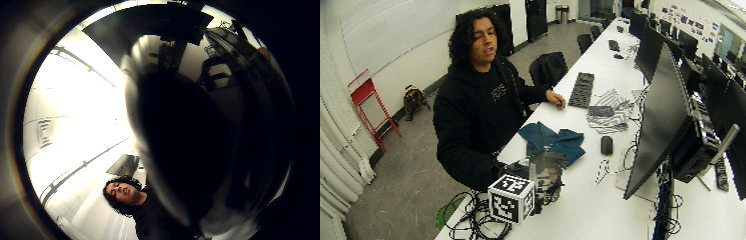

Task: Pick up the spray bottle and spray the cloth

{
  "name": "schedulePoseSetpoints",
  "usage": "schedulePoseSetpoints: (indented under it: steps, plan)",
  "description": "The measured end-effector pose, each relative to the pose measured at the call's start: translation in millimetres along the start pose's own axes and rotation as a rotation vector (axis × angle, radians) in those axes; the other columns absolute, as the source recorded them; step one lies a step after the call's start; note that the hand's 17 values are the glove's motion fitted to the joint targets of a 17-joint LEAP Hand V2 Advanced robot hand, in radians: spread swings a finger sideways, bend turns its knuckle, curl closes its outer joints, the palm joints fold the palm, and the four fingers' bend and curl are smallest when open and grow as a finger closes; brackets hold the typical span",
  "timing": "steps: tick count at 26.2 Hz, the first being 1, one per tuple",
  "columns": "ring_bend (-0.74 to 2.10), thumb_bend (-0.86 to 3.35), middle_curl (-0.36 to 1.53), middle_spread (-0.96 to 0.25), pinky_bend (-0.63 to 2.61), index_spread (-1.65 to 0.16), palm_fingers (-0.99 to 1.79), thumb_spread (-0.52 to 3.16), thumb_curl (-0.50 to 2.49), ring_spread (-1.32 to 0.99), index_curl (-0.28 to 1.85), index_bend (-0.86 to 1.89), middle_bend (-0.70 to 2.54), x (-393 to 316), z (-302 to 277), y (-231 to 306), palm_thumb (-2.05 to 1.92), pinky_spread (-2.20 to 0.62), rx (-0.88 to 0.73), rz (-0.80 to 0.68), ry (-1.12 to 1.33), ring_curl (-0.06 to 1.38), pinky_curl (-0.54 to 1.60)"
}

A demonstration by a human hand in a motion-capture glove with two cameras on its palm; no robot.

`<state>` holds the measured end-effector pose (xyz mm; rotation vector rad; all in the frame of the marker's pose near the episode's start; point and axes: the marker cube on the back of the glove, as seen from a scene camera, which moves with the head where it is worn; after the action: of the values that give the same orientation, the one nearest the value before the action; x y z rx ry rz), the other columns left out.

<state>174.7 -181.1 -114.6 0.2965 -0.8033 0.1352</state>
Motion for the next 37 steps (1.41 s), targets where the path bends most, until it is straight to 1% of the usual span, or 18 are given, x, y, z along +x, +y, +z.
schedulePoseSetpoints:
  steps: [3,5,7,9,12,16,29,33,37]
  plan:
    - [0.42,0.11,0.41,-0.2,0.17,-0.33,1.14,1.03,0.35,-0.23,0.31,0.25,0.34,1.2,8.2,-5.9,0.72,-0.02,0.089,0.006,-0.091,0.36,0.3]
    - [0.44,0.11,0.42,-0.2,0.22,-0.31,1.32,0.96,0.38,-0.23,0.33,0.26,0.37,1.8,12.2,-9.2,0.76,-0.07,0.154,0.014,-0.147,0.38,0.32]
    - [0.47,0.1,0.43,-0.2,0.3,-0.31,1.37,0.86,0.41,-0.24,0.34,0.24,0.36,2.3,15.3,-11.9,0.81,-0.13,0.204,0.014,-0.183,0.38,0.34]
    - [0.48,0.09,0.44,-0.2,0.36,-0.3,1.42,0.78,0.44,-0.24,0.35,0.21,0.39,2.7,17.4,-14.2,0.84,-0.2,0.248,0.005,-0.186,0.4,0.36]
    - [0.56,0.07,0.48,-0.2,0.37,-0.29,1.49,0.69,0.48,-0.23,0.37,0.21,0.48,2.9,18.9,-17.0,0.87,-0.25,0.309,-0.012,-0.149,0.42,0.37]
    - [0.61,0.05,0.5,-0.21,0.39,-0.29,1.49,0.6,0.52,-0.23,0.41,0.26,0.54,2.6,19.4,-18.4,0.9,-0.28,0.347,-0.025,-0.108,0.45,0.39]
    - [0.7,0.0,0.56,-0.2,0.45,-0.28,1.44,0.51,0.63,-0.23,0.49,0.34,0.67,2.2,20.0,-19.4,0.95,-0.33,0.324,-0.029,-0.111,0.49,0.42]
    - [0.71,-0.02,0.57,-0.2,0.46,-0.28,1.42,0.5,0.65,-0.23,0.51,0.35,0.69,0.2,19.2,-22.4,0.95,-0.33,0.255,-0.031,-0.109,0.49,0.43]
    - [0.72,-0.01,0.57,-0.2,0.47,-0.28,1.41,0.49,0.68,-0.22,0.53,0.36,0.7,-15.5,21.4,-26.6,0.96,-0.33,0.118,-0.051,-0.023,0.5,0.43]
